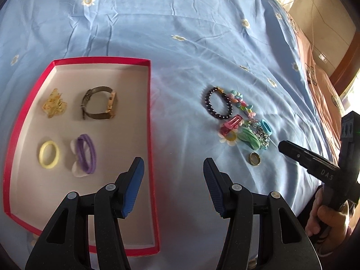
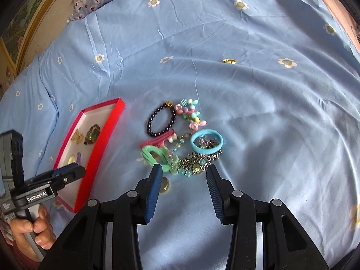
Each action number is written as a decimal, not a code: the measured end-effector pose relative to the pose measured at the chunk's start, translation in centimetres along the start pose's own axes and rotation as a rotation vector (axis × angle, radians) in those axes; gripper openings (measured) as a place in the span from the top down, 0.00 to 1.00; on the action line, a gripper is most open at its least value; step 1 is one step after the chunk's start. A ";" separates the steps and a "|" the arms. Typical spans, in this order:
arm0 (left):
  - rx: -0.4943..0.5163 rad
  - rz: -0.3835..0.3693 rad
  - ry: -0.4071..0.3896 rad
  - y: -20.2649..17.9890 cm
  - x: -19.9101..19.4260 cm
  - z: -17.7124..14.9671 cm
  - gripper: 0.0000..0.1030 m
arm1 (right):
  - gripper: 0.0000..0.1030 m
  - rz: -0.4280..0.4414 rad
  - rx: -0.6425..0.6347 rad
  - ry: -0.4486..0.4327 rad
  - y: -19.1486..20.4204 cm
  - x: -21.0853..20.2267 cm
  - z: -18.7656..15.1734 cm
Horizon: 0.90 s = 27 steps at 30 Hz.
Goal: Organize jewelry
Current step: 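Grasp the black bead bracelet with the left gripper while the right grasps the teal bangle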
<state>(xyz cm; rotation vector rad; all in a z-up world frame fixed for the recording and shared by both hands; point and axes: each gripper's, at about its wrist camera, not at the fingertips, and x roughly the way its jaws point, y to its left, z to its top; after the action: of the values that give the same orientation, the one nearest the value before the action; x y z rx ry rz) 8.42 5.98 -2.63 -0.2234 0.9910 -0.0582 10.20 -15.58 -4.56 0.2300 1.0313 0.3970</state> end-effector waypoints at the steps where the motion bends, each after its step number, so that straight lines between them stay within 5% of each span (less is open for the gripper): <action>1: 0.005 0.000 0.002 -0.2 0.2 0.1 0.48 | 0.59 -0.001 -0.001 0.002 -0.1 0.1 -0.1; 13: 0.007 -0.040 0.010 -1.4 3.0 3.6 0.48 | 0.60 -0.034 0.038 -0.027 -2.3 0.7 1.4; 17: -0.002 -0.062 0.038 -1.9 5.4 5.3 0.48 | 0.70 -0.051 0.049 -0.014 -3.3 1.6 2.0; 27: 0.094 -0.057 0.086 -5.0 10.1 8.1 0.51 | 0.73 -0.050 0.056 0.033 -4.1 3.8 2.6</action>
<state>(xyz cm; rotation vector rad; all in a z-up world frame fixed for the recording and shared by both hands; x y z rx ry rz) 21.00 0.90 -5.65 -0.1637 1.0644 -0.1672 15.06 -17.71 -7.79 0.2485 1.0793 0.3281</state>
